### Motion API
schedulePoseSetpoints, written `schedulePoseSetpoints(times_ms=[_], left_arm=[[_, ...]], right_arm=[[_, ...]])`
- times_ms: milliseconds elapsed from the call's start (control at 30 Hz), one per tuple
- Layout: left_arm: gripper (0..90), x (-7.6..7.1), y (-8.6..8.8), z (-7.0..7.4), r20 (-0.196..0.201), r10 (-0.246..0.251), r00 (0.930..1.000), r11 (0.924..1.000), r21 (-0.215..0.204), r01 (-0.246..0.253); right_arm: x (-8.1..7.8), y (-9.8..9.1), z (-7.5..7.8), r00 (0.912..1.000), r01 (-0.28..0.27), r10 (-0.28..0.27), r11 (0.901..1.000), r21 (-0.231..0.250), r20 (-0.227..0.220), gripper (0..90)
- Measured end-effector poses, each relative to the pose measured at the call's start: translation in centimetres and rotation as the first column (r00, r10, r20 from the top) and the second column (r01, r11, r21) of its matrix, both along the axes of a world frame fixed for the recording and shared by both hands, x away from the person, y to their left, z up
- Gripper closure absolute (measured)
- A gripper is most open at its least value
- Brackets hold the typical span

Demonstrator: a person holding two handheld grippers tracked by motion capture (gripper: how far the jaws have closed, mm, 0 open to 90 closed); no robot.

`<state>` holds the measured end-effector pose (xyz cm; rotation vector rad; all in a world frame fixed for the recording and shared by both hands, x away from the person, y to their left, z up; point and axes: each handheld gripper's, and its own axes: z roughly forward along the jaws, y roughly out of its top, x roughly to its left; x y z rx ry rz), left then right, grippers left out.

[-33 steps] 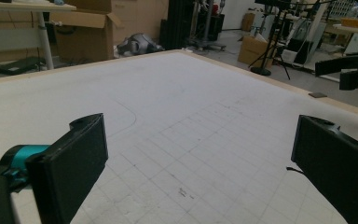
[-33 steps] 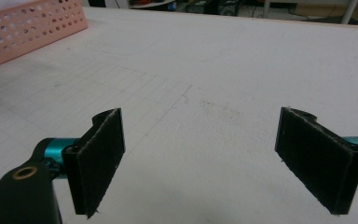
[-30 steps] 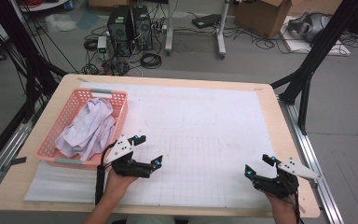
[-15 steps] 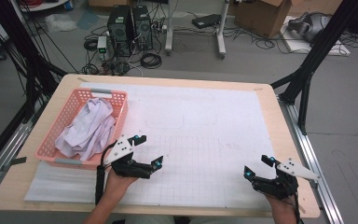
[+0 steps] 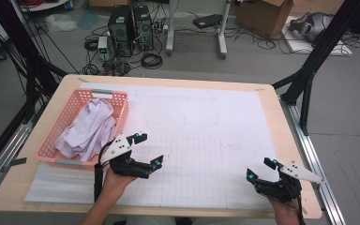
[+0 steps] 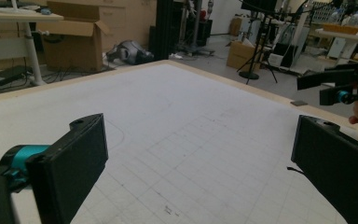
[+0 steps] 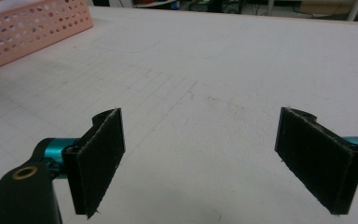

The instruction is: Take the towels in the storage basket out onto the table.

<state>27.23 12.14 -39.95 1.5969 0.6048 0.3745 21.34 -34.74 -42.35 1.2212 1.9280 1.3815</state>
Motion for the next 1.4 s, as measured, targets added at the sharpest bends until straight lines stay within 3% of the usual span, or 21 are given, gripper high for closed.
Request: schedulePoseSetpoints(times_ms=[167, 367, 567, 633, 667, 733, 767, 833, 867, 967, 1033, 1067, 1100, 1133, 1167, 1267, 1333, 1367, 1400], left_arm=[[4.0, 0.1, 1.8, 1.9, 0.021, 0.003, 0.9998, 0.9998, -0.019, -0.002], [4.0, 0.8, 5.4, 4.3, 0.041, 0.056, 0.9976, 0.9973, -0.051, -0.054], [4.0, 1.7, 8.3, 6.0, 0.036, 0.109, 0.9934, 0.9937, -0.032, -0.108], [4.0, 2.4, 10.5, 6.9, 0.039, 0.158, 0.9866, 0.9874, -0.015, -0.158], [4.0, 2.4, 10.5, 6.9, 0.039, 0.158, 0.9866, 0.9874, -0.015, -0.158], [4.0, 3.4, 13.0, 7.0, 0.012, 0.221, 0.9753, 0.9753, 0.001, -0.221], [4.0, 3.4, 13.0, 7.0, 0.012, 0.221, 0.9753, 0.9753, 0.001, -0.221], [4.0, 4.4, 14.7, 6.6, -0.025, 0.267, 0.9634, 0.9631, 0.044, -0.266], [4.0, 4.4, 14.7, 6.6, -0.025, 0.267, 0.9634, 0.9631, 0.044, -0.266], [4.0, 5.8, 16.0, 5.9, -0.084, 0.299, 0.9504, 0.9506, 0.112, -0.289], [4.0, 6.3, 16.3, 5.5, -0.105, 0.320, 0.9417, 0.9427, 0.135, -0.305], [4.0, 6.3, 16.3, 5.5, -0.105, 0.320, 0.9417, 0.9427, 0.135, -0.305], [4.0, 6.9, 16.4, 4.9, -0.129, 0.344, 0.9301, 0.9328, 0.160, -0.323], [4.0, 6.9, 16.4, 4.9, -0.129, 0.344, 0.9301, 0.9328, 0.160, -0.323], [4.0, 7.5, 16.3, 4.4, -0.145, 0.355, 0.9234, 0.9253, 0.194, -0.326], [4.0, 8.1, 16.3, 3.9, -0.165, 0.362, 0.9174, 0.9185, 0.231, -0.321], [4.0, 8.9, 16.2, 3.2, -0.195, 0.384, 0.9023, 0.9050, 0.273, -0.327], [4.0, 8.9, 16.2, 3.2, -0.195, 0.384, 0.9023, 0.9050, 0.273, -0.327], [4.0, 9.4, 16.1, 2.8, -0.217, 0.404, 0.8888, 0.8925, 0.307, -0.330]], right_arm=[[-0.1, 0.0, 0.0, 1.0000, 0.009, -0.009, 1.0000, 0.003, 0.001, 14.6], [-0.3, -0.1, 0.1, 0.9999, 0.017, -0.017, 0.9999, 0.001, 0.003, 14.6], [-0.4, 0.0, 0.1, 0.9999, 0.015, -0.015, 0.9999, -0.003, -0.003, 14.6], [-0.4, -0.1, 0.0, 0.9999, 0.015, -0.015, 0.9999, -0.005, -0.003, 14.6], [-0.4, -0.1, 0.0, 0.9999, 0.015, -0.015, 0.9999, -0.005, -0.003, 14.6], [-0.3, -0.2, -0.1, 0.9998, 0.020, -0.020, 0.9998, -0.002, -0.009, 14.6], [-0.4, -0.2, -0.1, 0.9997, 0.022, -0.022, 0.9998, 0.000, -0.013, 14.6], [-0.4, -0.2, -0.1, 0.9997, 0.021, -0.021, 0.9998, 0.001, -0.012, 14.6], [-0.5, -0.2, -0.1, 0.9998, 0.019, -0.019, 0.9998, -0.002, -0.009, 14.6], [-0.5, -0.1, 0.0, 0.9998, 0.017, -0.017, 0.9998, -0.007, -0.010, 14.6], [-0.5, 0.0, 0.0, 0.9999, 0.015, -0.015, 0.9998, -0.009, -0.006, 14.6], [-0.6, 0.0, 0.0, 0.9998, 0.015, -0.015, 0.9998, -0.011, -0.010, 14.6], [-0.6, 0.0, 0.0, 0.9998, 0.014, -0.014, 0.9999, -0.009, -0.013, 14.6], [-0.5, 0.0, 0.0, 0.9998, 0.013, -0.013, 0.9999, -0.010, -0.013, 14.6], [-0.5, 0.0, 0.0, 0.9998, 0.014, -0.014, 0.9999, -0.010, -0.012, 14.6], [-0.5, 0.0, -0.1, 0.9998, 0.013, -0.013, 0.9998, -0.012, -0.012, 14.6], [-0.5, 0.0, -0.1, 0.9998, 0.012, -0.012, 0.9998, -0.013, -0.012, 14.6], [-0.5, 0.0, -0.1, 0.9999, 0.011, -0.011, 0.9999, -0.013, -0.011, 14.6], [-0.5, 0.1, -0.1, 0.9999, 0.010, -0.010, 0.9999, -0.012, -0.013, 14.6]])
